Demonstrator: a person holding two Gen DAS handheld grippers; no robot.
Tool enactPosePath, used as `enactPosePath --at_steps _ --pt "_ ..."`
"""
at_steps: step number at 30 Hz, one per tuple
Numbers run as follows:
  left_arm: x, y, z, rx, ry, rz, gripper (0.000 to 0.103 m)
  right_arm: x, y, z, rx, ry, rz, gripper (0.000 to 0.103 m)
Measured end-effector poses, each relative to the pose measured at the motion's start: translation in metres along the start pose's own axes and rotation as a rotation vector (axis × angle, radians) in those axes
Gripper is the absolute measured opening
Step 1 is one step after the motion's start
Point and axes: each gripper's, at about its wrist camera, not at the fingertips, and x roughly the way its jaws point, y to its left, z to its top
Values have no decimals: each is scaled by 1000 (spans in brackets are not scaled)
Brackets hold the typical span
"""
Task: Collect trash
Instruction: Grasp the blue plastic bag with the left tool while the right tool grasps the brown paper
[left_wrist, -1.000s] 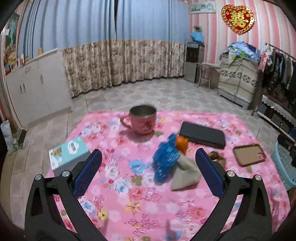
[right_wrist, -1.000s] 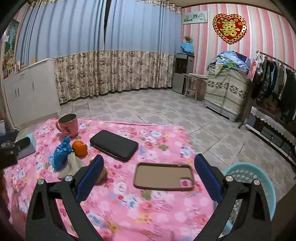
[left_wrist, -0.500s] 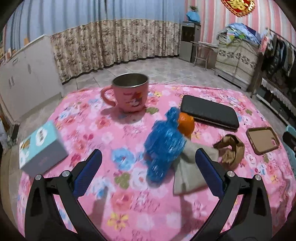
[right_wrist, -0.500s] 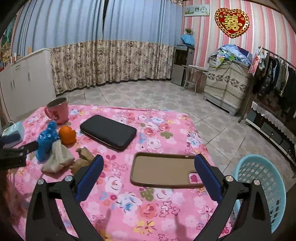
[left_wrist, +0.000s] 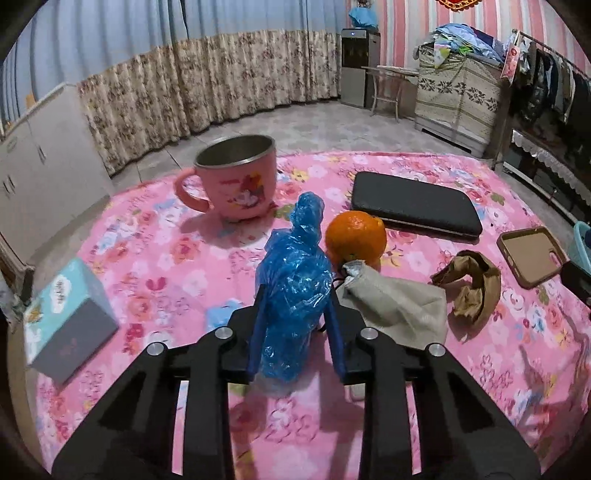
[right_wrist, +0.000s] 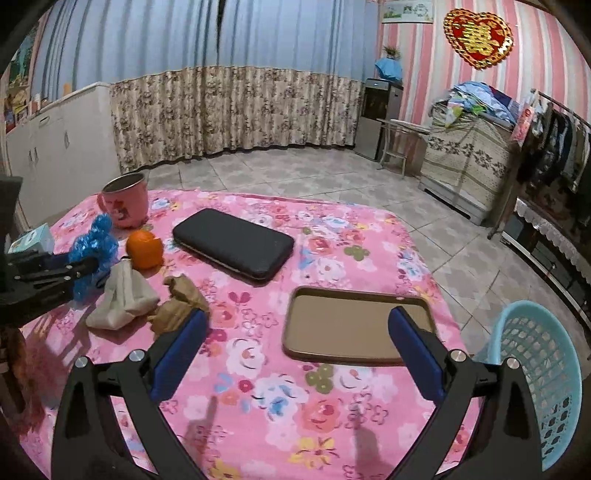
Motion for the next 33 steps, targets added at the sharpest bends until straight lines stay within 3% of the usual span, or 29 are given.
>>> enactPosePath --at_steps 8,18,22,26,28,29,33 --pt "-38 23 -6 -37 -14 64 28 14 38 4 -72 25 73 96" --pt "-47 44 -20 -109 -15 55 28 52 57 4 -84 128 91 94" --pt "-44 46 -23 -112 -15 65 28 59 57 3 -53 169 168 73" --pt "-43 54 -22 -156 -11 49 28 57 60 2 -60 172 236 44" --pt "-44 55 -22 -156 -14 54 28 53 63 2 -84 156 216 44" --pt "-44 55 -22 -154 -17 56 28 51 63 3 -90 149 209 39" --pt "-46 54 -21 -152 -25 62 28 42 56 5 -101 129 171 38"
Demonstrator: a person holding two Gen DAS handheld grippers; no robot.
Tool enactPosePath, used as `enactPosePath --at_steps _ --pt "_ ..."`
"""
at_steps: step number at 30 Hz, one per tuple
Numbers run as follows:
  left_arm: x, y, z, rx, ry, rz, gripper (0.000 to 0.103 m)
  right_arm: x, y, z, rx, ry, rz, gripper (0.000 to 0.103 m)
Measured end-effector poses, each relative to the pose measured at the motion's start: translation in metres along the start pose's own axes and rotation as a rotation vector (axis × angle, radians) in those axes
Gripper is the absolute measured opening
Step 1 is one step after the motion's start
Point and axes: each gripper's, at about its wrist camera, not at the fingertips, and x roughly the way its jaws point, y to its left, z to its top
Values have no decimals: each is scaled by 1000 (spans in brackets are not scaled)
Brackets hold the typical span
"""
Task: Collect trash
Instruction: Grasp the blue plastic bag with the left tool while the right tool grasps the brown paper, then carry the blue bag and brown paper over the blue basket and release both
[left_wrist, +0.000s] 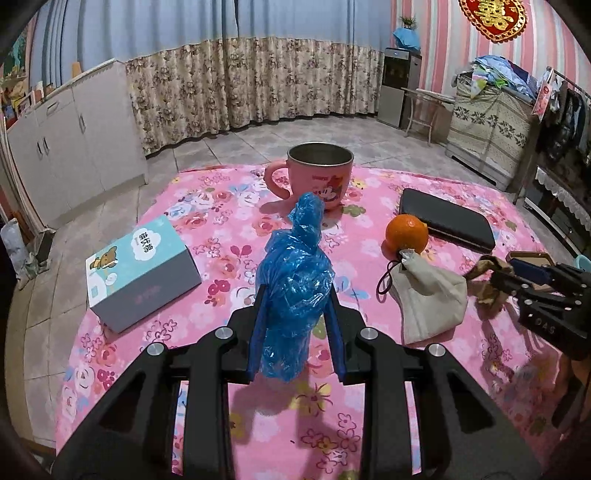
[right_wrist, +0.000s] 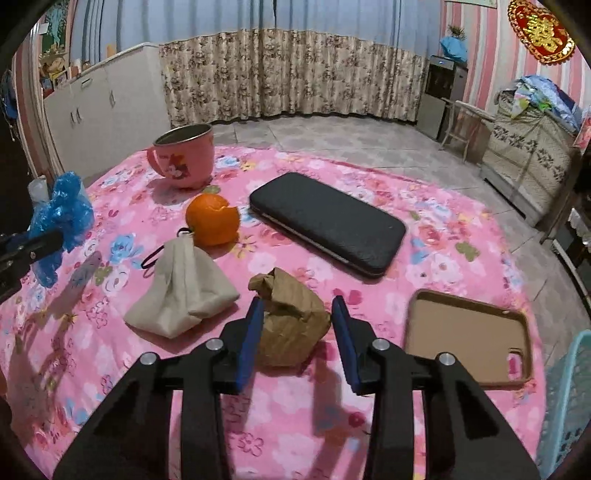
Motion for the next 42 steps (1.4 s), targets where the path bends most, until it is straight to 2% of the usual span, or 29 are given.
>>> enactPosePath --at_steps 10,18,24,33,42 --pt "-7 -9 2 25 -17 -4 28 -57 -27 -4 -53 -85 -97 38" --pt "-35 -29 8 42 -62 -38 28 -114 -72 -15 -40 -149 -179 38" --pt "-66 -63 10 98 -119 -62 28 -153 -106 -26 -17 -184 -234 38" --pt "-87 -131 5 177 -133 -128 28 -187 -159 -54 64 -198 -291 38" --pt "-94 -203 4 249 -137 -230 28 -210 -212 -82 159 -202 -355 38"
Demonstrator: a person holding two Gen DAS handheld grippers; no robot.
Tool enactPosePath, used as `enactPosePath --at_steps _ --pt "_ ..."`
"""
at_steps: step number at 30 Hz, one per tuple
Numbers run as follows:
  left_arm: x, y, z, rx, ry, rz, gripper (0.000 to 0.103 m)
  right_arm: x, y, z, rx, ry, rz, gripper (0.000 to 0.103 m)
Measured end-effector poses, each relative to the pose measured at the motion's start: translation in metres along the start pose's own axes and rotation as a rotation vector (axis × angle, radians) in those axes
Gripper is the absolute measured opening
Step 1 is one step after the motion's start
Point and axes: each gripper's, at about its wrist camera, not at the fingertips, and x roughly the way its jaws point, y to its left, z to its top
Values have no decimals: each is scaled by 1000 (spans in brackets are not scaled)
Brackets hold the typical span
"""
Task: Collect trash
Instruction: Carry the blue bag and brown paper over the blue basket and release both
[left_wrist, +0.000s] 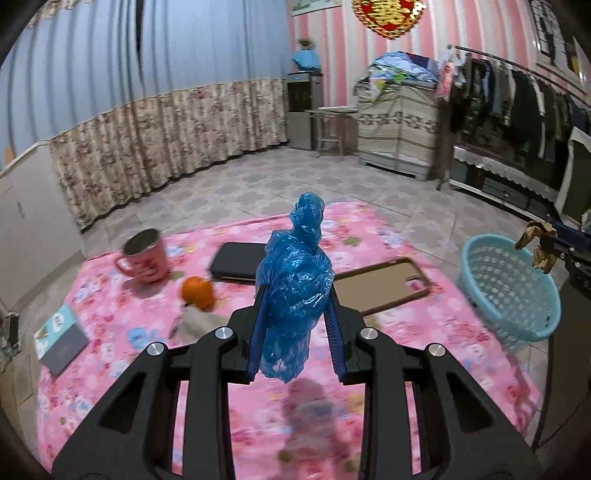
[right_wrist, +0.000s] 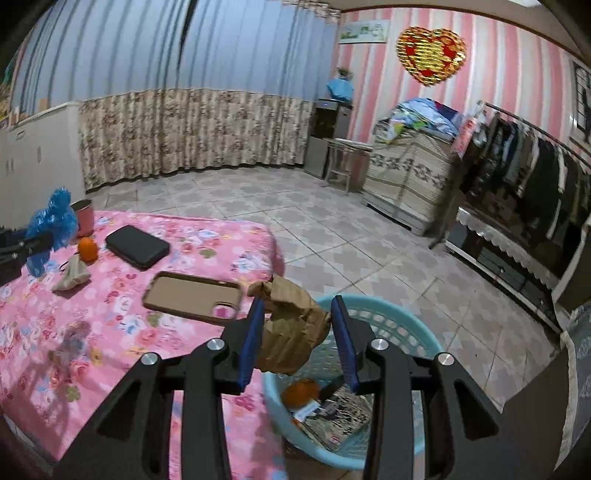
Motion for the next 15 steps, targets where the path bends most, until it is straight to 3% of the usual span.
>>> enactPosePath --at_steps 15 --pt "52 -106 21 86 48 -184 28 14 -85 -17 144 34 -103 38"
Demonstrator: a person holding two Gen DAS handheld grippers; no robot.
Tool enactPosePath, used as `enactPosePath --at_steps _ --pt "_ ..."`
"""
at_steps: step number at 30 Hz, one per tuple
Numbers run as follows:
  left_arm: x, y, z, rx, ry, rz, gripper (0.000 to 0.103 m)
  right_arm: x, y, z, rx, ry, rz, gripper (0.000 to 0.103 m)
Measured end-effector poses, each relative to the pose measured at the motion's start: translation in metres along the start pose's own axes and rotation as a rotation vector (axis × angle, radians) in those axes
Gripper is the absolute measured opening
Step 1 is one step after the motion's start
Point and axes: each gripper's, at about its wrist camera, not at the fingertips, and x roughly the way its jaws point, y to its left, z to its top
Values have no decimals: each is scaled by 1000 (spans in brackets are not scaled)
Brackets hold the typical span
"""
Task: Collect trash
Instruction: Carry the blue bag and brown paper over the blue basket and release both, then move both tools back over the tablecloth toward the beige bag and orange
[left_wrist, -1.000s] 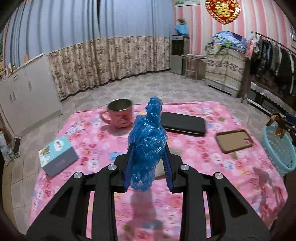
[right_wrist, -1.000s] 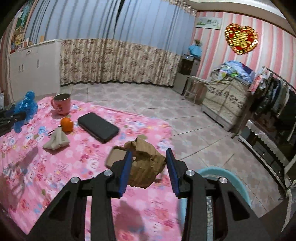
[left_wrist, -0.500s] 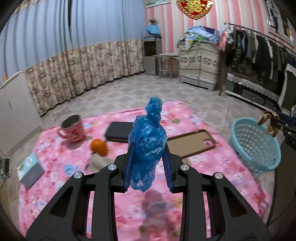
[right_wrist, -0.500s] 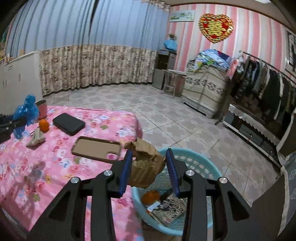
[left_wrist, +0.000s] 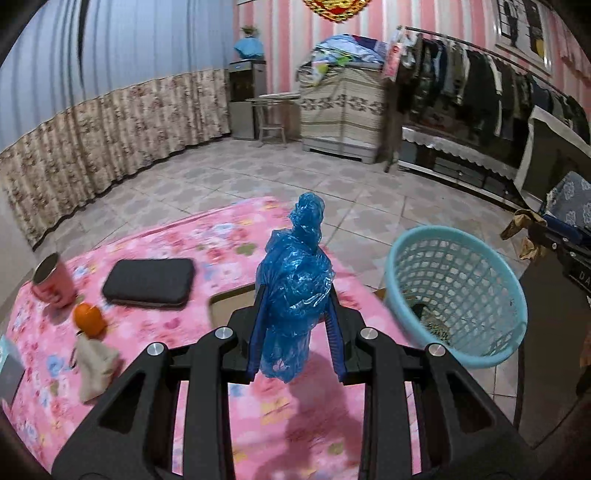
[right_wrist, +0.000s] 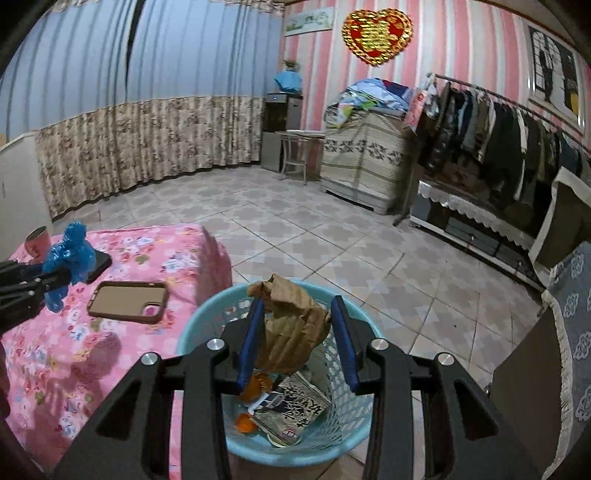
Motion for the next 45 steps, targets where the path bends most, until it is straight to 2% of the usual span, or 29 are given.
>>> enactPosePath --at_steps 8,11,17,20,21,27,33,40,42,44,45 --pt "34 -64 10 73 7 -77 28 29 -30 -18 59 63 -16 38" --pt "47 -83 12 82 22 -116 28 36 -38 -23 75 77 -20 38" --pt "67 -114 16 119 35 -149 29 45 -47 -26 95 88 -17 38" --pt "69 -123 21 141 40 -160 46 47 -49 -26 104 87 -15 38" --pt "68 -124 23 143 34 -156 56 47 -49 -26 103 88 -15 38" --pt "59 -113 30 128 -7 -104 80 49 -50 -27 92 87 -16 38" --pt "51 -83 27 93 -22 -11 95 53 -41 -29 85 92 -10 38" --pt "37 -59 19 77 -35 51 97 64 -26 -30 91 112 -1 40" --pt "34 -52 19 63 -37 60 98 67 -22 -29 91 116 1 49" --pt "29 -44 19 53 -42 73 97 68 -19 -29 83 111 -14 70" --pt "27 -41 19 52 -46 83 97 68 -17 -28 77 108 -20 72"
